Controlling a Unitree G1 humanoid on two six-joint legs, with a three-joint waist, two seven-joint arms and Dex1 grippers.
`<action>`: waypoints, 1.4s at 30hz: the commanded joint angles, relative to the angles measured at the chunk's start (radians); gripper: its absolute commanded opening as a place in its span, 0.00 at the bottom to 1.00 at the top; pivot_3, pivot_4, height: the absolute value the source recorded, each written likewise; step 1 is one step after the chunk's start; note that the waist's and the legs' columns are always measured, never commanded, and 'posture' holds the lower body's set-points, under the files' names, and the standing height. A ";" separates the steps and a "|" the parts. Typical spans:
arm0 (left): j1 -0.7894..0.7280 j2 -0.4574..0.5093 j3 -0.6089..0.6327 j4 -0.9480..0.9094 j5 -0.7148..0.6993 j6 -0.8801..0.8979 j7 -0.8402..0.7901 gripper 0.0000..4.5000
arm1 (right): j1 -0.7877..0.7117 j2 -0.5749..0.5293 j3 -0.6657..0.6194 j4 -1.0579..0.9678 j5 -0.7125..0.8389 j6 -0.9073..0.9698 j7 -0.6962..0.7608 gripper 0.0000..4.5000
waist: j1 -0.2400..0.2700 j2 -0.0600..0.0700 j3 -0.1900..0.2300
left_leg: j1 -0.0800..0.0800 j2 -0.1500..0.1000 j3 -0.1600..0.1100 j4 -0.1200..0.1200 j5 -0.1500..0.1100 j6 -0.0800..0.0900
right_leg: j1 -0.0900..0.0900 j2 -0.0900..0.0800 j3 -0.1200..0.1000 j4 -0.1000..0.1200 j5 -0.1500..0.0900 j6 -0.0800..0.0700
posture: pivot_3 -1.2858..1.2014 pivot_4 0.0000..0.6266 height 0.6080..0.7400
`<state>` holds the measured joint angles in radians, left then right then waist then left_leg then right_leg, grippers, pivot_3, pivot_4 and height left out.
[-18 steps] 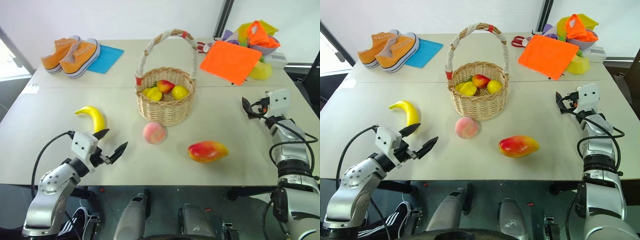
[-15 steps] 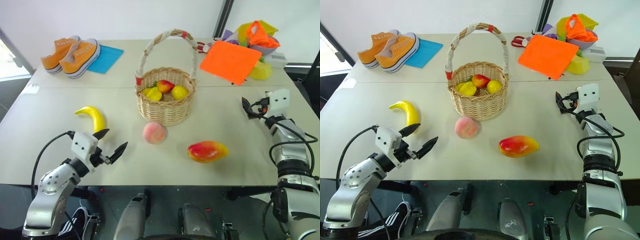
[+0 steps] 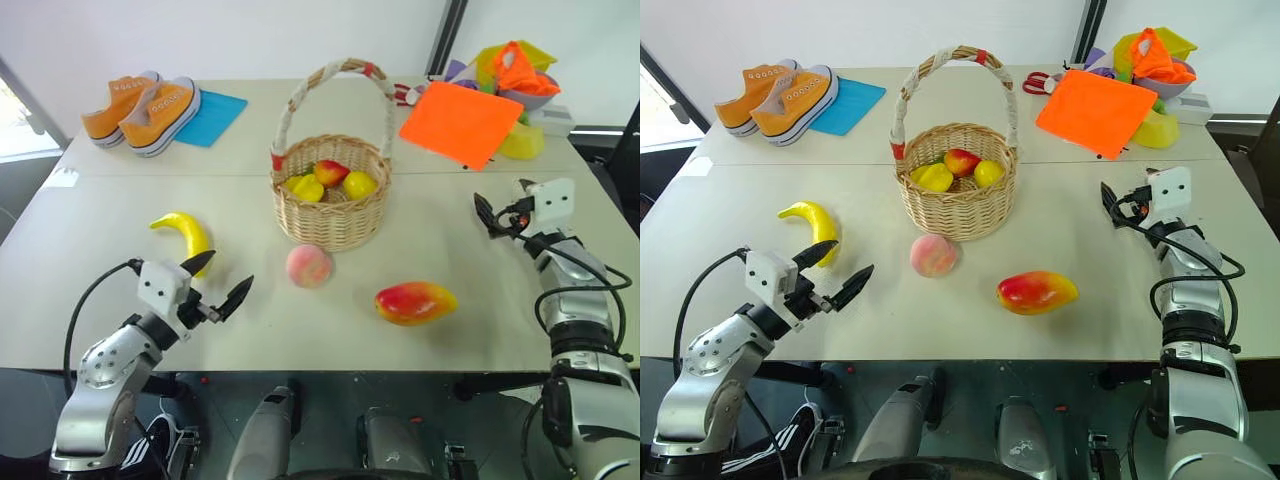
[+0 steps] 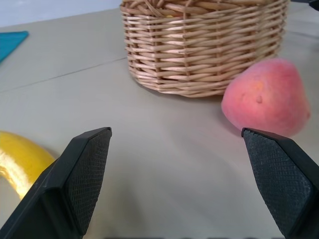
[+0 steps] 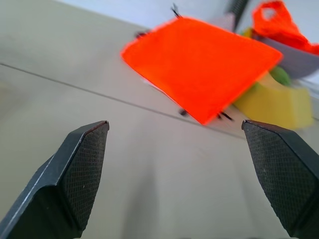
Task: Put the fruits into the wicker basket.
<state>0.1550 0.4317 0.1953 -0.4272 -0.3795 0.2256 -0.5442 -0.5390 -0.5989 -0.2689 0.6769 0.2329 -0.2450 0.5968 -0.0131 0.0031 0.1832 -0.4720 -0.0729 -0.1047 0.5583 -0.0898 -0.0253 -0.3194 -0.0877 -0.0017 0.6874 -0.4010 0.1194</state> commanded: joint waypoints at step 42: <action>-0.450 -0.245 0.109 -0.019 0.051 0.914 0.666 1.00 | 0.187 -0.141 0.233 -0.922 0.144 0.320 0.450 0.99 | 0.025 -0.006 0.002 | -0.003 -0.001 -0.002 0.002 -0.001 0.000 | -0.001 0.000 -0.002 -0.002 0.000 0.001 | 0.52 0.24 1.00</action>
<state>-0.2753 0.1704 0.3025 -0.4265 -0.3406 1.1141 0.1159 -0.3489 -0.7453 -0.0160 -0.2312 0.3722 0.0914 1.0524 0.0114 -0.0025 0.1849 -0.4754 -0.0736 -0.1066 0.5603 -0.0903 -0.0255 -0.3205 -0.0877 -0.0038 0.6849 -0.4006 0.1202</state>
